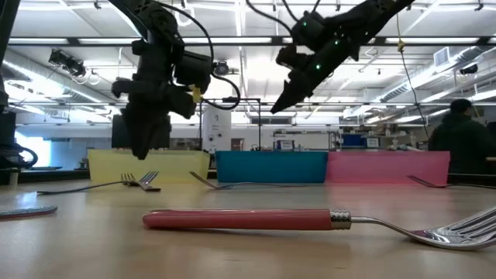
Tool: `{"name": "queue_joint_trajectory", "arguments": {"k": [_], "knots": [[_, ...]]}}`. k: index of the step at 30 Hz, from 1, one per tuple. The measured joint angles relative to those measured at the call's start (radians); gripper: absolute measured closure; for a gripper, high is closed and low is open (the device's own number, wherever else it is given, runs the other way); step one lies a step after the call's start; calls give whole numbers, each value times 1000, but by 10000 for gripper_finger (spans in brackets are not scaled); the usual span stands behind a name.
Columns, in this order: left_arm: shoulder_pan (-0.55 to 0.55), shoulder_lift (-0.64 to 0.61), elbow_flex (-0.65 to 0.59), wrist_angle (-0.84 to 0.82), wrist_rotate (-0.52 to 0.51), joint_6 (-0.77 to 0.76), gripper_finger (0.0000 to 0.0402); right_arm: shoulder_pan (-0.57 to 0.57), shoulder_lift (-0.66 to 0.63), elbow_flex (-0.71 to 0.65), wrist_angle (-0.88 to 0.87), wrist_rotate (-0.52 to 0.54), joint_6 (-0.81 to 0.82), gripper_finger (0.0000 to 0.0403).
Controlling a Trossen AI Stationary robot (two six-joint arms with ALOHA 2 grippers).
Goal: Sort silverware by color (type)
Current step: Put the black fork into the pink bin
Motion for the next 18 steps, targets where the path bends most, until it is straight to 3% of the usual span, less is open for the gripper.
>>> {"name": "queue_joint_trajectory", "arguments": {"k": [9,18], "knots": [[-112,0,-47,101,-6,147,290,48,-36,0,-2,10,1,302],[-148,0,-47,142,-82,166,290,89,-37,0,-64,51,1,302]]}}
